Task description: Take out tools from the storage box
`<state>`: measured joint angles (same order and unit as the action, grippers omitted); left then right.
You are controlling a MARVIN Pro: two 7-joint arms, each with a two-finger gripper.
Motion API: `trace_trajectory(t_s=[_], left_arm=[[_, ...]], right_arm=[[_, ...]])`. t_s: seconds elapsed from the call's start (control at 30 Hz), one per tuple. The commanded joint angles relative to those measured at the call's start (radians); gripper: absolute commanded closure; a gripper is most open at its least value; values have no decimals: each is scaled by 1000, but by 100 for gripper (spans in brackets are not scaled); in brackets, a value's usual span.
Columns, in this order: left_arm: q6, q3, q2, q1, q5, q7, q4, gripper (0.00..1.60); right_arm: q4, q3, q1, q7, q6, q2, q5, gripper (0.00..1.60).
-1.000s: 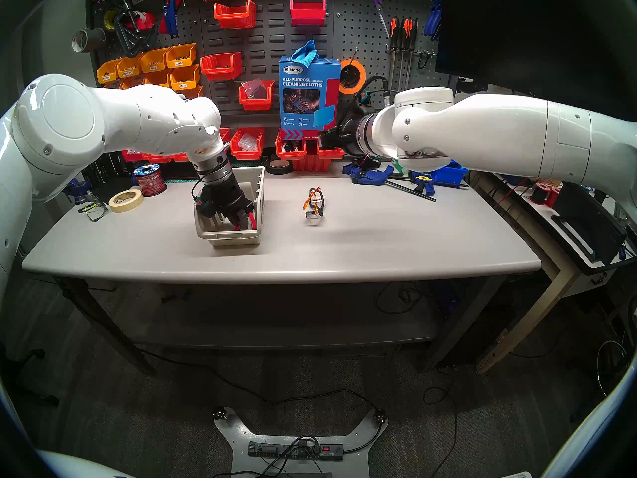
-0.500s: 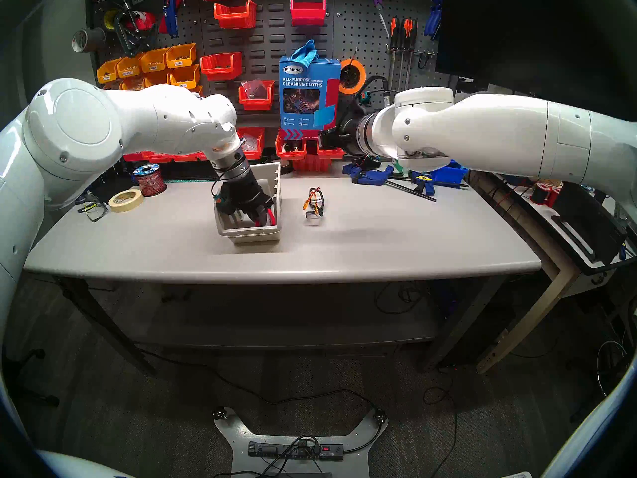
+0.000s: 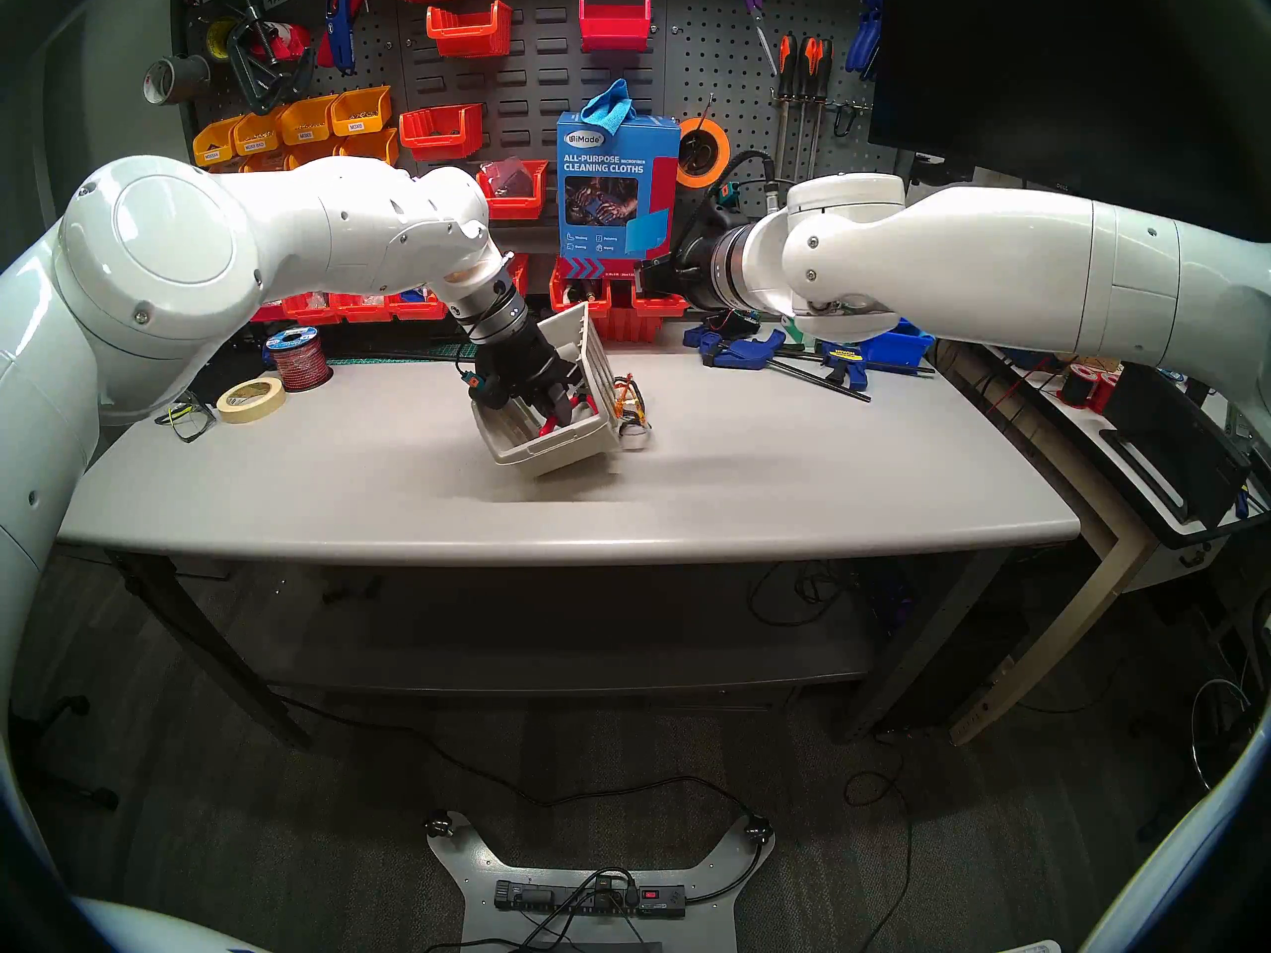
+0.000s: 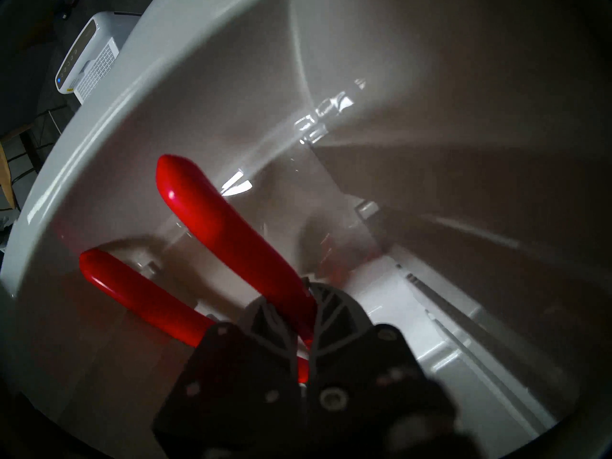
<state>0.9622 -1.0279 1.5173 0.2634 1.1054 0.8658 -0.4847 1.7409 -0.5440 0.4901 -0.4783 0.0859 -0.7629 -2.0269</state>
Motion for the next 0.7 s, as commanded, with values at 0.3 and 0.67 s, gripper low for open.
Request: trace_trajectory(t_s=[0.3, 0.67], left_arm=[[-2, 37, -7, 34, -20, 59, 76, 160], [-2, 75, -2, 33, -34, 50, 131, 160]], right_arm=[[-2, 15, 20, -2, -2, -1, 3, 0], [-2, 15, 19, -2, -2, -1, 3, 0]])
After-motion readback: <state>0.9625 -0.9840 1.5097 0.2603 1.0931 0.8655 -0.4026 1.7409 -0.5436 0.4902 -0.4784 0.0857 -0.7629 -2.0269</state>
